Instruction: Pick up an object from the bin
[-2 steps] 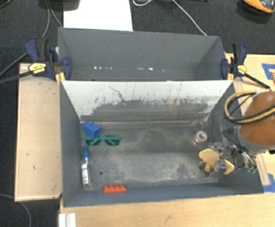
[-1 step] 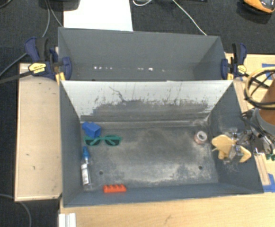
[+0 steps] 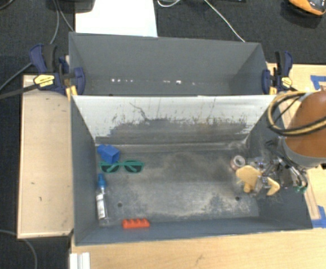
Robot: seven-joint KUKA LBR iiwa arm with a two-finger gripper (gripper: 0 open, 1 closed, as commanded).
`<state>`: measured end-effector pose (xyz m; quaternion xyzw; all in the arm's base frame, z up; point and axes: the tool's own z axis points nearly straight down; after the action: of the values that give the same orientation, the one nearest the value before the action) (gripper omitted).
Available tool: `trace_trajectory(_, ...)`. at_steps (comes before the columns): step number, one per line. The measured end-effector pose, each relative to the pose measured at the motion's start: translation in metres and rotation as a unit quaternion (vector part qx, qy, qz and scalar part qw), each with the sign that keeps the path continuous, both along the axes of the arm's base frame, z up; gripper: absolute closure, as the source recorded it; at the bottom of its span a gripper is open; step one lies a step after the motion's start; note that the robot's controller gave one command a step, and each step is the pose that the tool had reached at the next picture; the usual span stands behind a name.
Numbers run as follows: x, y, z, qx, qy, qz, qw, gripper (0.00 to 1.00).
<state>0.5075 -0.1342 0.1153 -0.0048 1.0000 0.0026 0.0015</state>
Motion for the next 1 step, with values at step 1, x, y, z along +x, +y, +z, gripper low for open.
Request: trace_trajectory(1, 0.0001, 0.0000, 0.0002, 0.000, -0.0002, 0.000, 1.0000, 0.00)
